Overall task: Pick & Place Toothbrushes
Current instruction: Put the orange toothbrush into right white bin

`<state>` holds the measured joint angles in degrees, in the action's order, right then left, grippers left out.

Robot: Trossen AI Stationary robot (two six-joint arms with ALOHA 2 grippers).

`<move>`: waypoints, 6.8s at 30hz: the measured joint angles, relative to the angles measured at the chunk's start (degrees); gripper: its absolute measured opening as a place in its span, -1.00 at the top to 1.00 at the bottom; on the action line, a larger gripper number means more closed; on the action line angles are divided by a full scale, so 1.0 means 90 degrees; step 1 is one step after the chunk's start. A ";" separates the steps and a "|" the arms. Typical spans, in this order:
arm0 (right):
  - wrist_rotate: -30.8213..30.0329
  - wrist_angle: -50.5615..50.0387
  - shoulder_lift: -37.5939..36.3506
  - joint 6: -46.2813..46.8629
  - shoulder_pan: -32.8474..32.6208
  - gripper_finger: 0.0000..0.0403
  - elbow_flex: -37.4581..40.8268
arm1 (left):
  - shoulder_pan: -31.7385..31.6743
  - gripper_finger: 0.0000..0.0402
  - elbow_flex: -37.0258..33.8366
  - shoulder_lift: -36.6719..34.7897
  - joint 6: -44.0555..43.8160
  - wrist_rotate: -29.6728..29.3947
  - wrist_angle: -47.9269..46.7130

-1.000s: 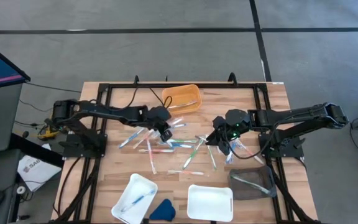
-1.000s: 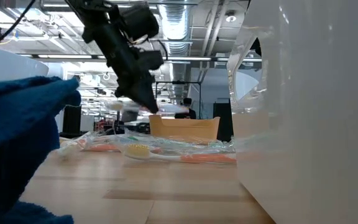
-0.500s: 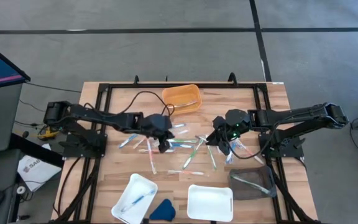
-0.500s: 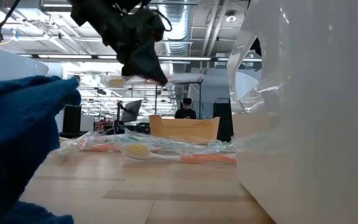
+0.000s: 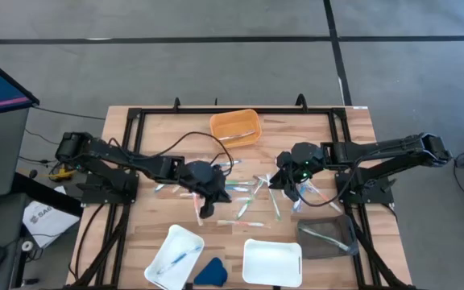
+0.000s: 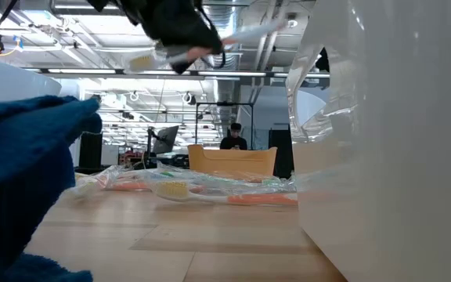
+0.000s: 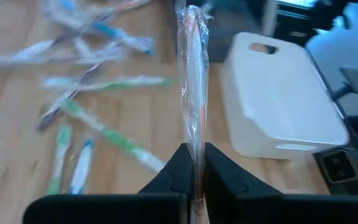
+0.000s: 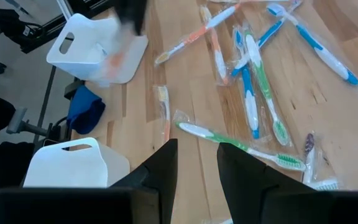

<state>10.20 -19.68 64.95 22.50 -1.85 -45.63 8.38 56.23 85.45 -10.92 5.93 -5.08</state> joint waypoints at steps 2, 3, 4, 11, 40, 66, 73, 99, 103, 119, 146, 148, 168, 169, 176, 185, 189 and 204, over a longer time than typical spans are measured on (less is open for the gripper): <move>0.0000 0.0000 0.0000 -0.0013 0.0000 0.47 0.0000 | 0.0096 0.95 0.0059 0.0000 0.0220 0.0002 0.0164; 0.0000 0.0008 0.0000 -0.0031 0.0000 0.47 0.0000 | 0.0128 0.95 0.0074 0.0000 0.0357 0.0005 0.0308; 0.0000 0.0040 0.0000 -0.0065 -0.0002 0.47 0.0000 | 0.0152 0.95 0.0075 0.0000 0.0471 0.0005 0.0509; 0.0005 0.0525 0.0000 -0.0379 -0.0049 0.47 0.0000 | 0.0173 0.95 0.0076 0.0002 0.0568 -0.0006 0.1240; 0.0027 0.0415 0.0000 -0.0381 -0.0049 0.47 -0.0005 | 0.0971 0.96 0.2193 0.2330 0.0823 0.1567 0.1081; 0.0027 -0.0006 -0.0002 -0.0386 -0.0049 0.47 -0.0005 | 0.1523 0.96 0.3228 0.4365 0.2790 0.2010 0.4063; 0.0027 -0.0097 -0.0002 -0.0395 -0.0044 0.47 -0.0005 | 0.1497 0.95 0.3237 0.4337 0.2845 0.2011 0.4060; 0.0027 -0.0114 -0.0002 -0.0379 -0.0044 0.47 -0.0002 | 0.1374 0.95 0.3228 0.5260 0.2330 0.1146 0.4582; 0.0027 -0.0114 -0.0002 -0.0381 -0.0044 0.47 -0.0002 | 0.1371 0.95 0.3230 0.5239 0.2288 0.1010 0.4450; 0.0027 -0.0114 -0.0002 -0.0386 -0.0044 0.47 -0.0002 | 0.1272 0.88 0.3230 0.5226 0.2184 0.0935 0.4079; 0.0027 -0.0121 -0.0002 -0.0389 -0.0043 0.47 -0.0002 | 0.1275 0.43 0.3237 0.5217 0.2497 0.0864 0.3868; 0.0027 -0.0121 -0.0002 -0.0387 -0.0044 0.47 -0.0002 | 0.1275 0.40 0.3237 0.5217 0.2497 0.0859 0.3871; 0.0030 -0.0302 -0.0002 -0.0250 -0.0089 0.47 0.0000 | 0.1582 0.71 0.3312 0.5171 0.2619 0.0772 0.4092; 0.0030 -0.0499 -0.0002 -0.0074 -0.0161 0.47 0.0000 | 0.1593 0.76 0.3312 0.5126 0.2707 0.0772 0.3969; -0.0140 -0.1126 0.0000 0.0614 -0.1263 0.47 0.0005 | 0.1611 0.98 0.3309 0.4335 0.2886 0.0490 0.2512; -0.0143 -0.0338 0.0000 0.0815 -0.2516 0.47 0.0005 | 0.1605 0.97 0.1761 0.2299 0.2796 -0.0684 0.2152; -0.0143 0.0064 0.0000 0.0309 -0.2777 0.47 0.0005 | 0.1600 0.97 0.0985 0.1278 0.2636 -0.1224 0.2308; -0.0315 0.0484 0.0000 0.3534 -0.3793 0.47 0.0005 | 0.1599 0.97 -0.0177 -0.1780 0.2492 -0.1494 0.3453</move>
<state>7.36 -15.33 64.95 54.30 -35.99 -45.58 22.77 54.63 69.43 11.50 -7.51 26.00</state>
